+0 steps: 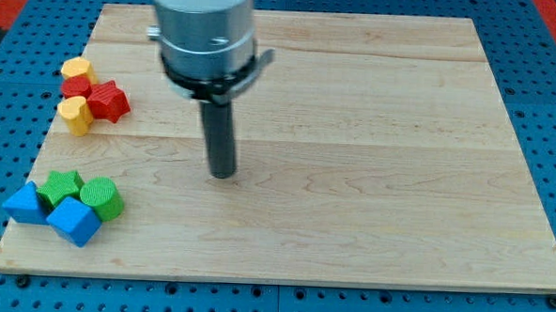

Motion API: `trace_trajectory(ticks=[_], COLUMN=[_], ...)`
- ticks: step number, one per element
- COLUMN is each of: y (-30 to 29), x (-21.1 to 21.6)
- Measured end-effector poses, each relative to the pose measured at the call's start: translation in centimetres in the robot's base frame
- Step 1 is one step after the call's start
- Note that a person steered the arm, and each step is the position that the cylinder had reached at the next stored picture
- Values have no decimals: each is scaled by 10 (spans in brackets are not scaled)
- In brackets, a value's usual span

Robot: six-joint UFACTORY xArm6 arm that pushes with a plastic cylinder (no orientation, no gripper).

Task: Move red star to the top left

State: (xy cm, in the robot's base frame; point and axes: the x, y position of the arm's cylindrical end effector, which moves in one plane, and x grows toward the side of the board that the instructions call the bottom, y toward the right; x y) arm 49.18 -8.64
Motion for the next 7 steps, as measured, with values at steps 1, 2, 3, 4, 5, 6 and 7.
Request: trace_trajectory(ticks=[1, 2, 3, 4, 5, 6, 7], y=[-76, -98, -105, -101, -101, -136, -135], x=[-2, -31, -81, -62, -41, -60, -93])
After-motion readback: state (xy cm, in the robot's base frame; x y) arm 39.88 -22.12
